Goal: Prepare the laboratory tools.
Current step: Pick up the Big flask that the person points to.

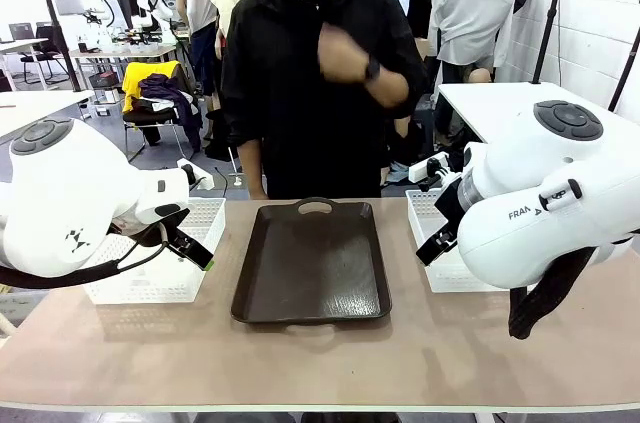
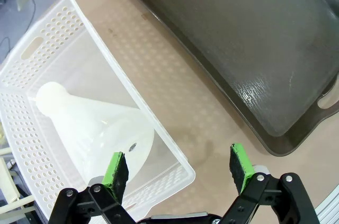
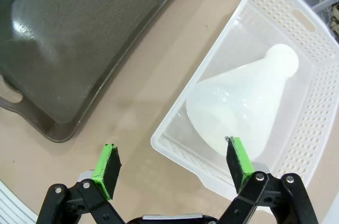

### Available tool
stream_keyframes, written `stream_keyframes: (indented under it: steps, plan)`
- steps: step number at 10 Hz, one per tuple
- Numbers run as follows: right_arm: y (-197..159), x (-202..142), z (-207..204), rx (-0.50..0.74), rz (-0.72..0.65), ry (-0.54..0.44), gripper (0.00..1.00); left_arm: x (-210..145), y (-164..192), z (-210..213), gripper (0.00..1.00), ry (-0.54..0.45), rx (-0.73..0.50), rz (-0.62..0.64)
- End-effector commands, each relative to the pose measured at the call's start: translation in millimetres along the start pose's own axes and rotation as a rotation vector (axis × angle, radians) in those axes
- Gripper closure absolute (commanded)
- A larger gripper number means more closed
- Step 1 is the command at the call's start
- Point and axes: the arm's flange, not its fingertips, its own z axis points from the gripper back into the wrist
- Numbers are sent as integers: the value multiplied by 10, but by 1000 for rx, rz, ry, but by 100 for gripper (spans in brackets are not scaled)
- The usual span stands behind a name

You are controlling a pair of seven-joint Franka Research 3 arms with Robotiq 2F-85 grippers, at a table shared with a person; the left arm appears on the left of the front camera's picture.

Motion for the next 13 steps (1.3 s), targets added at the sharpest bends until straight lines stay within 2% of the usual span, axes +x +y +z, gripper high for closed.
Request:
stream_keyframes:
  steps: [1, 2, 4, 7, 9, 10, 11, 13]
  plan:
    - [-1, 0, 0, 0, -1, 0, 0, -3, 9, 1, 0, 0, 1, 2]
    - [0, 0, 0, 0, 0, 0, 0, 0, 0, 0, 0, 0, 0, 0]
    - [-126, 36, 314, 73, -9, 25, 0, -111, 212, 253, 0, -38, -1, 101]
    - [-582, -21, 743, 196, -92, 53, 0, -292, 630, 669, 0, -162, -235, 239]
    - [-1066, -92, 958, 385, -178, 8, 0, -422, 956, 792, 0, -207, -419, 290]
    - [-1335, -141, 1010, 432, -230, -16, 0, -482, 1105, 810, 0, -220, -480, 306]
    - [-1558, -281, 1122, 473, -303, -27, 0, -584, 1227, 842, 0, -174, -503, 373]
    - [-1809, -439, 1180, 548, -412, -93, 0, -762, 1479, 808, 0, -163, -576, 444]
